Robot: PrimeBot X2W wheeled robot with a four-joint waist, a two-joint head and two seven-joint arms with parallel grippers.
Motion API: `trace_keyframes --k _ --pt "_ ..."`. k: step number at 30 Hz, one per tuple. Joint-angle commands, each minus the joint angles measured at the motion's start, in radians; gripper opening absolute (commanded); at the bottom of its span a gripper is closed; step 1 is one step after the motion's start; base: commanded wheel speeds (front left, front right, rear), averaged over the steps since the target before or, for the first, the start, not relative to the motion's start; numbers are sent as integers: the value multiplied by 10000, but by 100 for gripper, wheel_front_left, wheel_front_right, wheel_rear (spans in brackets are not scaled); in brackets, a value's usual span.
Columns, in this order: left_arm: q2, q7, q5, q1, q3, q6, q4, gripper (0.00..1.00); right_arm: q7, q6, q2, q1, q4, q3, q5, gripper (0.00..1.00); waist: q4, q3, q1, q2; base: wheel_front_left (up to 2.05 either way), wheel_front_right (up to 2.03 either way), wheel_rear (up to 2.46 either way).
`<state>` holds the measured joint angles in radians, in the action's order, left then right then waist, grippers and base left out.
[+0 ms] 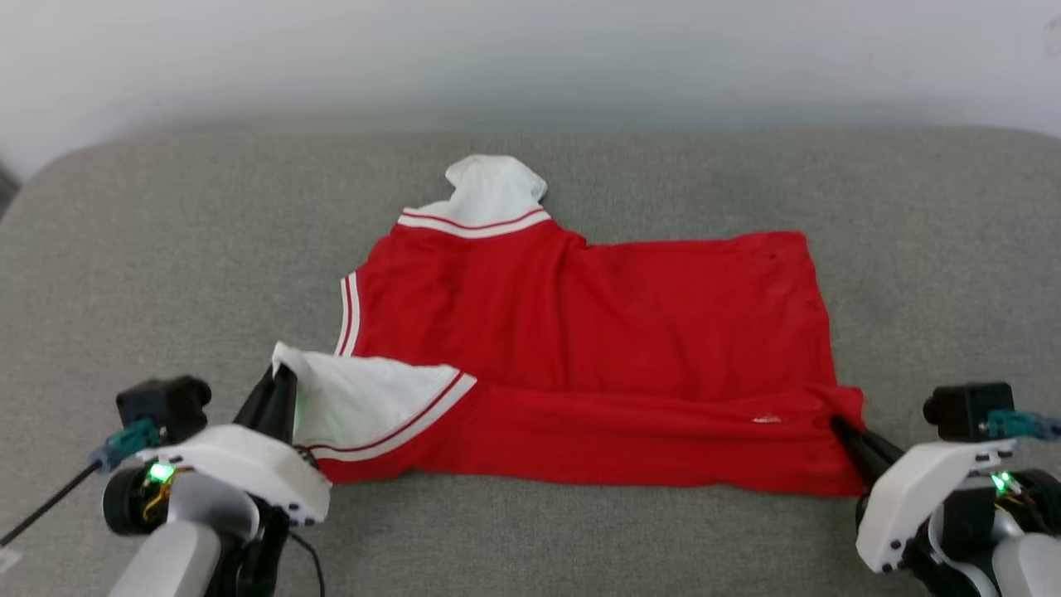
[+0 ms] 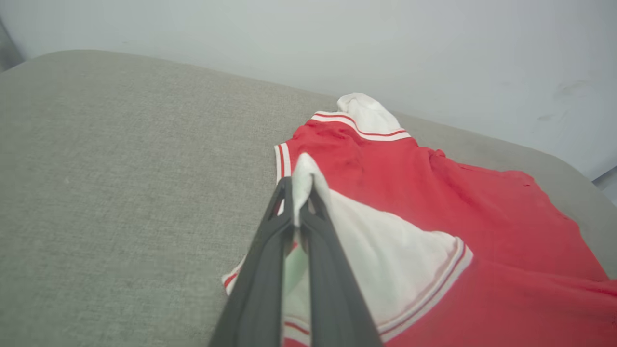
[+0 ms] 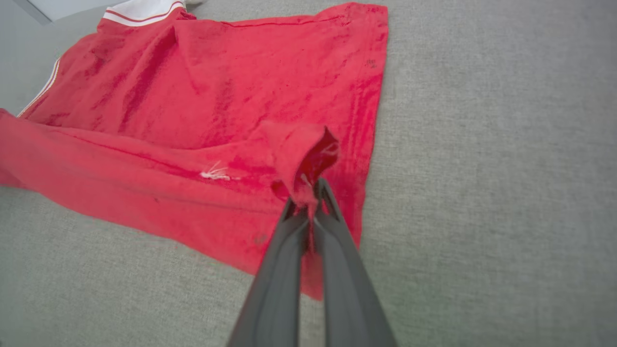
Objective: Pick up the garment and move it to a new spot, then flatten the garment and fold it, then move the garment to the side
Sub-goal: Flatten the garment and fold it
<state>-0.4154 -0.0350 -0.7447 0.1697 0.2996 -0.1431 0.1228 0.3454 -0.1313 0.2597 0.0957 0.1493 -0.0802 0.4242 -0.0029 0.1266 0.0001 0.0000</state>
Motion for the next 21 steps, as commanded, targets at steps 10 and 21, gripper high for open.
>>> trace_keyframes --k 10,21 --pt "593 -136 -176 2042 414 1187 2859 0 -419 11 128 1618 1463 -559 -380 19 29 1360 -1 0 0 0 0" --pt "746 -91 -712 2529 397 2007 4508 100 -1892 9 360 1691 2096 -1081 -16 100 -31 831 -1 0 0 0 0"
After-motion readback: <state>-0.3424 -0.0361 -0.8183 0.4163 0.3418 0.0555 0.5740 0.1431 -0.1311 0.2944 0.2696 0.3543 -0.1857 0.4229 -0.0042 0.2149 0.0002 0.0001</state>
